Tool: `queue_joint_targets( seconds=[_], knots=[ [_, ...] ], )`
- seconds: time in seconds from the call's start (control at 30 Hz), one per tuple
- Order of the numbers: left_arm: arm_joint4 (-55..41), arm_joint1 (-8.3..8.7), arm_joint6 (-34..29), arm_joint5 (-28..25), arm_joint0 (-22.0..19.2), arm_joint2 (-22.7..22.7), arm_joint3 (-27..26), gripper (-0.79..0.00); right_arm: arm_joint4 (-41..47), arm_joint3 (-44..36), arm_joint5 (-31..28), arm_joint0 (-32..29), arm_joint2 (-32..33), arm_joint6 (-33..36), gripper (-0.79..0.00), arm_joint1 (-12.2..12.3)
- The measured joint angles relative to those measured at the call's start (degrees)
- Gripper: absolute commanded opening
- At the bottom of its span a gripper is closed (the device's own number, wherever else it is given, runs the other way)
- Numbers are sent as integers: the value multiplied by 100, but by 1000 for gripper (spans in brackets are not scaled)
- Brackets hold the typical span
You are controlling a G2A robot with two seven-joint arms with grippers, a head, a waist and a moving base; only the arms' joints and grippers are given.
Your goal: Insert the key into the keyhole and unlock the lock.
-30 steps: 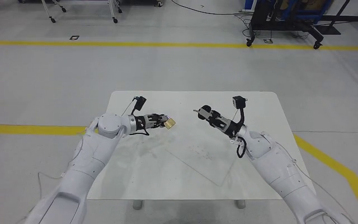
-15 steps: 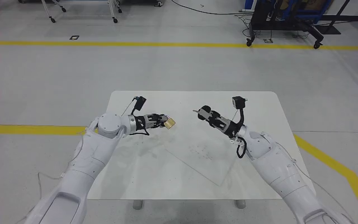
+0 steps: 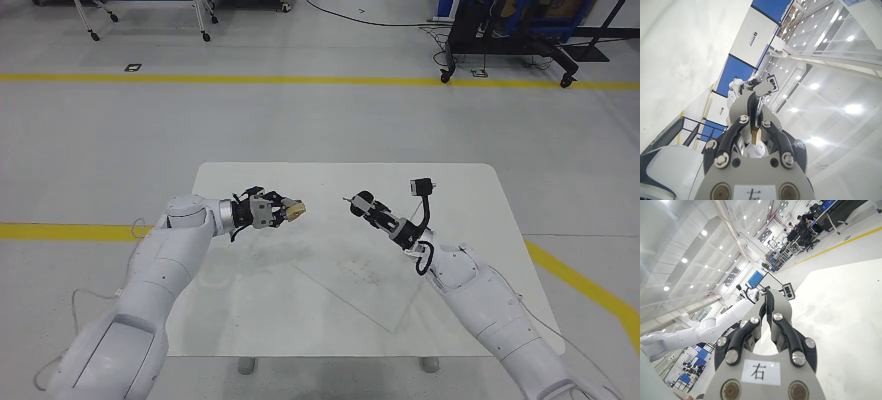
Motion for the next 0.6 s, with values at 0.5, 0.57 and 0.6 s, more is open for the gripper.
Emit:
queue_joint_targets(
  seconds=[0.5, 0.57, 0.6],
  knots=[
    [64, 20, 1658, -654, 509, -179, -962, -785, 508, -66, 683, -8, -356, 104, -785, -153],
    [-65, 8, 2028, -713, 652, -246, -1197, -785, 650, 41, 946, 40, -409, -193, -785, -220],
    [-87, -2, 2270, -693, 734, -251, -1340, -785, 629, 82, 1080, 59, -443, -455, -785, -262]
  ],
)
